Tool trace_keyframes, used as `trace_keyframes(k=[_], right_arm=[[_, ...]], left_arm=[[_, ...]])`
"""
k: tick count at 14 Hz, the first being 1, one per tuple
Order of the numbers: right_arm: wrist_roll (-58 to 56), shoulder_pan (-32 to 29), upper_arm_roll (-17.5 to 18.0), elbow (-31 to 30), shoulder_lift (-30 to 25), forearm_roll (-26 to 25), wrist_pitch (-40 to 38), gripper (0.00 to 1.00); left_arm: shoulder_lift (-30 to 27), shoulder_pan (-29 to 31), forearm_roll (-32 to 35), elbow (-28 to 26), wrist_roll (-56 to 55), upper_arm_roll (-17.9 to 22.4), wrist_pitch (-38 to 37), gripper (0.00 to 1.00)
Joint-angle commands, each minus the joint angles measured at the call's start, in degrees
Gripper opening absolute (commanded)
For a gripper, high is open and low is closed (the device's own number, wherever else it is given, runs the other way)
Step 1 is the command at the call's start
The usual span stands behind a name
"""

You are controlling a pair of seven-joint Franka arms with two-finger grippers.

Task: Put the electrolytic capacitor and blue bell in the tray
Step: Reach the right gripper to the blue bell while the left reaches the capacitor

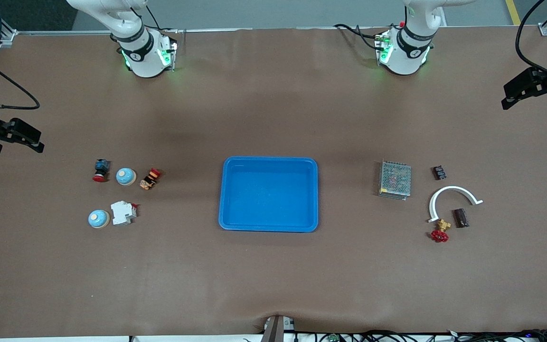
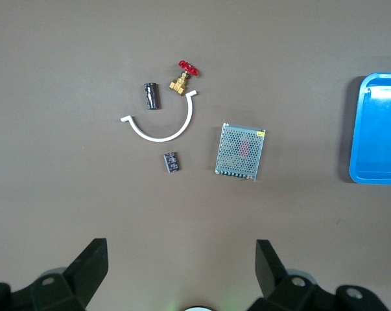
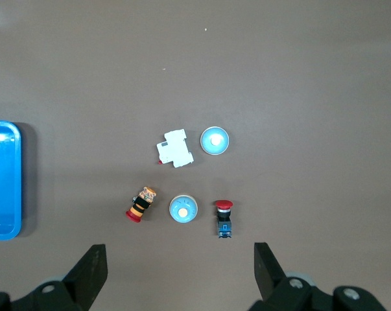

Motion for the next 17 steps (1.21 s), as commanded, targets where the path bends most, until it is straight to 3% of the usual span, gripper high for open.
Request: trace_keyframes(k=[1,8,11,17], right_arm=[[0.4,0.1,0.1,1.2,0.7,0.2,-0.5,1.00],[0.6,0.3,0.1,1.2,1.5,0.3,-0.2,1.00],[0.4,0.8,0.1,1.2,3.8,0.4,-0.1,1.00],[0.0,2.3,0.2,1.2,12.1,0.5,1.0,1.00]], left_arm=[[0.5,0.0,-0.4,1.1,-0.6,-0.2,-0.4,1.00],[4.8,0.3,-0.2,0.2,0.3,0.2,0.1,1.00],[5.0,1.1,1.0,-5.3,0.1,0.2,4.5,1.00],[4.7,4.3,1.0,-22.3,-0.6,0.1,22.8,1.00]])
